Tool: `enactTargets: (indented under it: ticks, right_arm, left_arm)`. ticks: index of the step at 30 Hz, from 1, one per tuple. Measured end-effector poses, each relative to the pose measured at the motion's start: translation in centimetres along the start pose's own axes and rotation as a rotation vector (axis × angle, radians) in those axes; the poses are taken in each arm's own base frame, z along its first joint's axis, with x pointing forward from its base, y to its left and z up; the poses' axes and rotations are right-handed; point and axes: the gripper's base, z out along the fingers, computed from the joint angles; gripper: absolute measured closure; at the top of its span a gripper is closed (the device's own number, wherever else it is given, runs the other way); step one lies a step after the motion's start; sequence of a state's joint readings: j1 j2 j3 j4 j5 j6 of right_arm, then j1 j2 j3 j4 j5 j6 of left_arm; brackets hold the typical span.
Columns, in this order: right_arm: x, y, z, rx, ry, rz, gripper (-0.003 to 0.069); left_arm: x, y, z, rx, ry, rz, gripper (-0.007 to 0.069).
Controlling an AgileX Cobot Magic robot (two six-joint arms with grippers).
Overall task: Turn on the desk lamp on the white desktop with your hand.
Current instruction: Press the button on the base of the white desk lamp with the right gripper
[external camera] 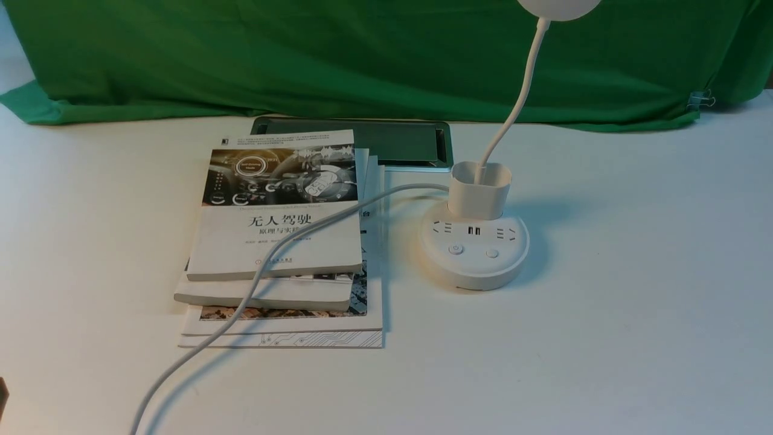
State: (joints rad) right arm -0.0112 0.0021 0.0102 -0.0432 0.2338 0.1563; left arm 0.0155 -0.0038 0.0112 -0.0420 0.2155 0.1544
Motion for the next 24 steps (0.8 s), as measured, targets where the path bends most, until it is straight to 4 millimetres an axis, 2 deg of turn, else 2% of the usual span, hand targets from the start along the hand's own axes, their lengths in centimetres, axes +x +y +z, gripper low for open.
enactTargets:
  ticks: [9,13,16,18,19,20,21,22,24]
  right_arm:
    - [-0.01,0.0,0.0,0.0,-0.001,0.008,0.0418]
    - [-0.04,0.01,0.0,-0.001,-0.004,0.073,0.0418]
    - [-0.03,0.05,0.0,-0.006,-0.003,0.215,0.0418]
    - [-0.02,0.21,0.0,-0.023,0.004,0.541,0.0418]
    - [-0.02,0.22,0.0,-0.024,0.005,0.549,0.0418]
    - [-0.01,0.35,-0.01,-0.036,0.014,0.816,0.0418]
    - [-0.01,0.35,-0.01,-0.036,0.014,0.838,0.0418]
    - [-0.02,0.41,-0.01,-0.042,0.021,1.03,0.0418]
    - [-0.02,0.43,-0.01,-0.043,0.024,1.109,0.0418]
  left_arm:
    - [0.0,0.0,0.0,0.0,0.0,0.0,0.0603]
    - [0.0,0.0,0.0,0.0,0.0,0.0,0.0603]
    - [0.0,0.0,0.0,0.0,0.0,0.0,0.0603]
    - [0.0,0.0,0.0,0.0,0.0,0.0,0.0603]
    - [0.0,0.0,0.0,0.0,0.0,0.0,0.0603]
    - [0.0,0.0,0.0,0.0,0.0,0.0,0.0603]
    - [0.0,0.0,0.0,0.0,0.0,0.0,0.0603]
    - [0.0,0.0,0.0,0.0,0.0,0.0,0.0603]
    - [0.0,0.0,0.0,0.0,0.0,0.0,0.0603]
